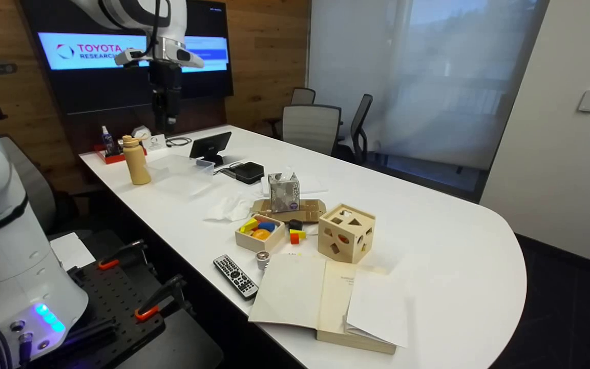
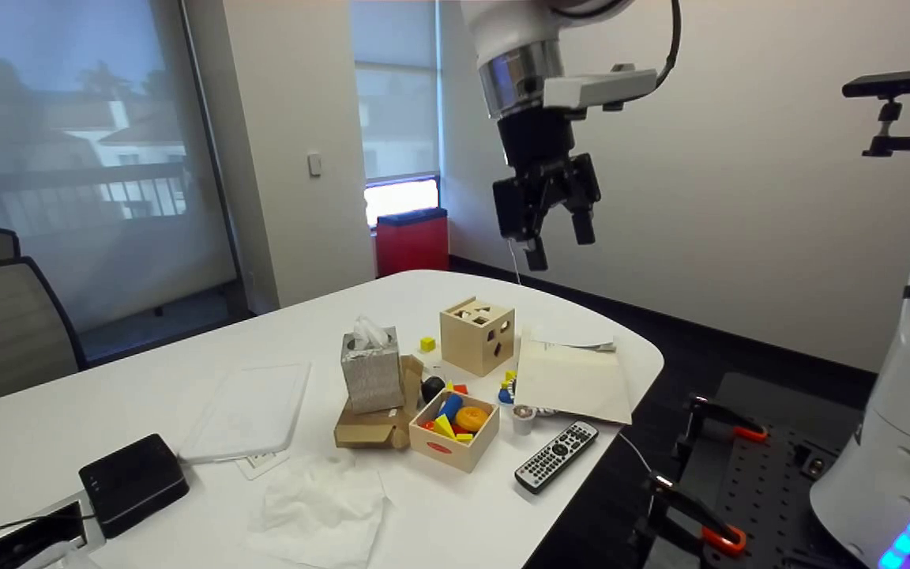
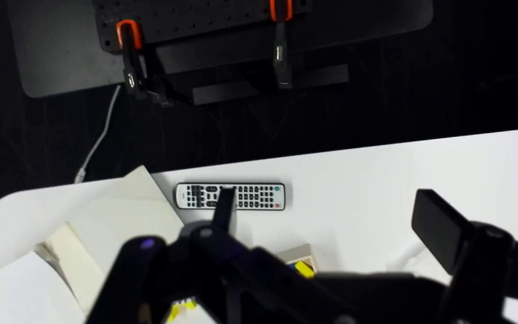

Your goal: Close the book

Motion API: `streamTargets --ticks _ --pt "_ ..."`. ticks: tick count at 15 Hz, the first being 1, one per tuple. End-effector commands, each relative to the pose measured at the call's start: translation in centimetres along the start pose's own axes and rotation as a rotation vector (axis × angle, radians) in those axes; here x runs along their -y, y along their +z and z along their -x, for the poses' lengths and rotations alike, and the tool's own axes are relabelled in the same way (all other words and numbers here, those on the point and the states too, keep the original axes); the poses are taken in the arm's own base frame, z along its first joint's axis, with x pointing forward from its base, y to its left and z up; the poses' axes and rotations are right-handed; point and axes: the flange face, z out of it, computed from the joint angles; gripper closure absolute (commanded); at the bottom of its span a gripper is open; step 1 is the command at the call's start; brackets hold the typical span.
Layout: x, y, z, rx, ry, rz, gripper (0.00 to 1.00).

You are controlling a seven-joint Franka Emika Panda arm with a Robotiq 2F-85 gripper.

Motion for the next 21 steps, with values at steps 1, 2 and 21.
streamTargets --ticks 1,2,21 --pt "1.2 4.9 -2.6 0.088 0.132 0.09 0.0" --pt "1.4 6.5 -2.9 0.116 0.173 0.111 0.0" --pt "-9.8 27.1 -14.3 0.403 0.006 0.342 0.0"
